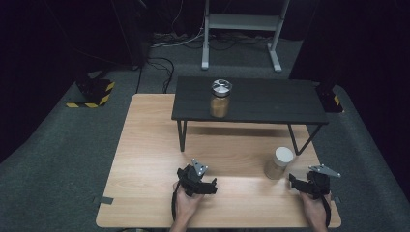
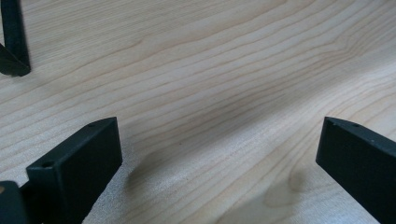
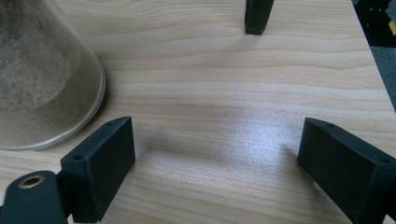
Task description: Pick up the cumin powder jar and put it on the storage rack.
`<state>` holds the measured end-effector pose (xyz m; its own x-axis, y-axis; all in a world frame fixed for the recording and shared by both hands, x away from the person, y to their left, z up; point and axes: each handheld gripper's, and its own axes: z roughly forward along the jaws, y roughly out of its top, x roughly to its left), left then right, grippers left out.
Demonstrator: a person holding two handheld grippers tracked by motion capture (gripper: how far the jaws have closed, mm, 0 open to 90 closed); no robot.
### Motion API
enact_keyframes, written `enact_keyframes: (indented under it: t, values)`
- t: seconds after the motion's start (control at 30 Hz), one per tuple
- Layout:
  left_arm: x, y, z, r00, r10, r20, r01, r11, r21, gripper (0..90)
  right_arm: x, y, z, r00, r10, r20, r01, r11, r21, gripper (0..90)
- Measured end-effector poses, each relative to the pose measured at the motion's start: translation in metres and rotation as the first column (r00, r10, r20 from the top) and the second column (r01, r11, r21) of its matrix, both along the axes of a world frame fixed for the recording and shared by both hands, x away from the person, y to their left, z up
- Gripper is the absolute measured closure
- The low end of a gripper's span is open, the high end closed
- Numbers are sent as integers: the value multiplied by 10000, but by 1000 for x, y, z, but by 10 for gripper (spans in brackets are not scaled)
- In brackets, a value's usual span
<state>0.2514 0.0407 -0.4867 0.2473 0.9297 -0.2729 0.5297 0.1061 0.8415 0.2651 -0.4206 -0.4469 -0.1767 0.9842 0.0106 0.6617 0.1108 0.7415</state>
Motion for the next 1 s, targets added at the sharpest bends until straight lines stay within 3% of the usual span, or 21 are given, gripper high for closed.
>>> enact_keyframes:
  t: [0.37,0.7,1.0]
  values:
    - [3,-5,-4,9999,117,77,-117,9999,99,3,0,0,0,10000,-3,-6,3,10000,-18,104]
    - [9,-7,-1,9993,245,-286,-239,9995,214,3,0,0,0,10000,-4,7,4,10000,6,105]
    - [9,-10,-2,9989,363,-287,-356,9991,248,3,0,0,0,10000,-1,-3,1,10000,10,105]
